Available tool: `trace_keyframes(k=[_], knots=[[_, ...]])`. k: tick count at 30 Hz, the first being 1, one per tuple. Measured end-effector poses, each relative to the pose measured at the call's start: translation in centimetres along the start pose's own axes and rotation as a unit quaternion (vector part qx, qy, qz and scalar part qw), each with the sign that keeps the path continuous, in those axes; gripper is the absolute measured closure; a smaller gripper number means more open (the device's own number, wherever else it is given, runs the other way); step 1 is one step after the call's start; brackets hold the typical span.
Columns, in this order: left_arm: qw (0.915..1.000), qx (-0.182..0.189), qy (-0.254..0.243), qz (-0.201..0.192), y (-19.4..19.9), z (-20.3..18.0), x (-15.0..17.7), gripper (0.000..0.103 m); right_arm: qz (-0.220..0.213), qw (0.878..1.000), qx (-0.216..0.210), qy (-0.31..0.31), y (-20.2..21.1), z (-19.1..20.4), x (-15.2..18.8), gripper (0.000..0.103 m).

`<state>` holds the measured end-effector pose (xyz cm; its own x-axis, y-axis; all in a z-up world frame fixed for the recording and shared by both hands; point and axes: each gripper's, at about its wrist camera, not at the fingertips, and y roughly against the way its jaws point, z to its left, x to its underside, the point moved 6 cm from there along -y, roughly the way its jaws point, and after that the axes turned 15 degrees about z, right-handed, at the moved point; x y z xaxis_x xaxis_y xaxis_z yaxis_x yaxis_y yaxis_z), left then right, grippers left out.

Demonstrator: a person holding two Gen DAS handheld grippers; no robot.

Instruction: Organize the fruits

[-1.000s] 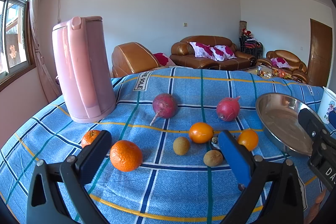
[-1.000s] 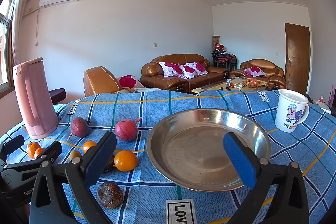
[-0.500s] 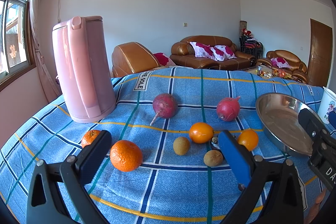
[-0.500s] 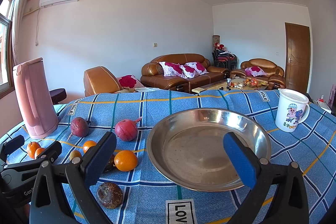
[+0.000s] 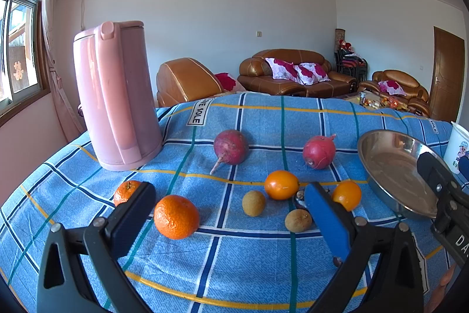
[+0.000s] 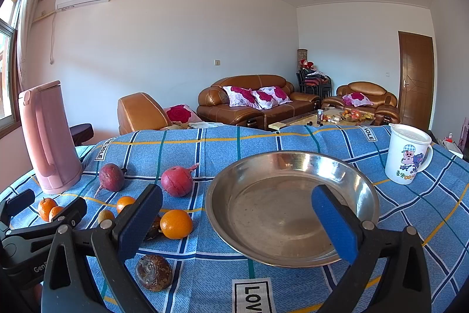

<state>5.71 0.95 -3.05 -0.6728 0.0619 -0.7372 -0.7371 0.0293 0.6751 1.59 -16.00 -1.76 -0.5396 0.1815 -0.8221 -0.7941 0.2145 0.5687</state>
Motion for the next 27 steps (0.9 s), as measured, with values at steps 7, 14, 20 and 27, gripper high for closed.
trace_keyframes(k=[7,14,20,27], knots=[[1.0000,0.000,0.000,0.000,0.0,0.0,0.0,0.000,0.000,1.000,-0.003,0.002,-0.1,0.4,0.2,0.001],[1.0000,0.000,0.001,0.000,0.0,0.0,0.1,0.000,0.004,1.000,-0.012,0.007,-0.2,0.6,0.2,0.001],[1.0000,-0.002,0.002,0.008,-0.3,0.4,0.4,0.000,0.023,0.999,-0.023,-0.001,-0.6,0.3,0.4,0.001],[0.9995,-0.026,0.002,0.021,-0.7,1.4,0.4,0.000,0.064,0.995,-0.070,-0.009,-1.6,0.2,1.0,0.005]])
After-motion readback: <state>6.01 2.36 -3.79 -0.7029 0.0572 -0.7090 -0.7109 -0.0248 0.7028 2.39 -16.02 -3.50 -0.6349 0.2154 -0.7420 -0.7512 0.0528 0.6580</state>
